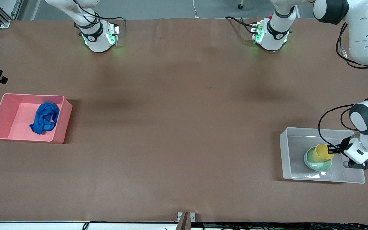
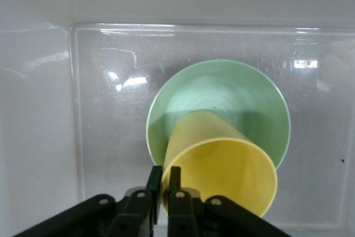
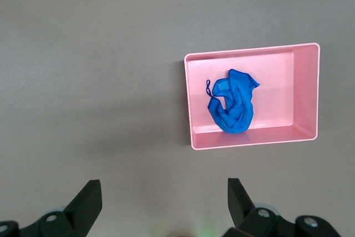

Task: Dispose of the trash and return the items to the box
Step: 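Carry the yellow cup over the clear bin onto the green bowl, then open the left gripper to release the cup into the bowl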

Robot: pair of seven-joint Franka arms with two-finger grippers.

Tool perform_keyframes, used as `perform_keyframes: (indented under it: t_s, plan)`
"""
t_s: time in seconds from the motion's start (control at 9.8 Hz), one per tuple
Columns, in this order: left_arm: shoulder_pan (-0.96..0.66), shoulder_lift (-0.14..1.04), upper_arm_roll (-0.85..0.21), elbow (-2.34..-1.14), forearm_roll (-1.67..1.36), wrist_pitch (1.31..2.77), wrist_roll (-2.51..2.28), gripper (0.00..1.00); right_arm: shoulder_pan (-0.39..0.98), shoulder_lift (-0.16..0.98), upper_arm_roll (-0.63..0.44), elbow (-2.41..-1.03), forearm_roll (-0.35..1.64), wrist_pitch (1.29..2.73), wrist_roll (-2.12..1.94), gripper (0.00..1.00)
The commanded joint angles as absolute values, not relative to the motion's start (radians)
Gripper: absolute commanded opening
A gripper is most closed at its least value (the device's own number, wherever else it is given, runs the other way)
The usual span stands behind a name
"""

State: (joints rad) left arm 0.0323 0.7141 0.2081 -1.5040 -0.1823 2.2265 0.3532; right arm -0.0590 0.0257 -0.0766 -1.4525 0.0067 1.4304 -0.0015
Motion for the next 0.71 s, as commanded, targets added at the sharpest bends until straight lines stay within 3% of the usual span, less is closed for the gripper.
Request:
perform_keyframes:
  t_s: [0.0,0.41,0.61]
  plan:
    - [0.026,0.735,0.210,-1.460,-0.201,2.212,0.373,1.00,-0.066,0.018,-0.071,-1.460,-0.006,1.427,-0.011,1.00]
    - [0.008,0.588,0.198,-1.466,-0.184,2.206,0.365,1.00,-0.064,0.018,-0.071,-1.460,-0.006,1.434,-0.011,1.00]
    - [-0.003,0.429,0.192,-1.470,-0.180,2.041,0.353,1.00,-0.060,0.017,-0.072,-1.462,-0.006,1.437,0.003,1.00]
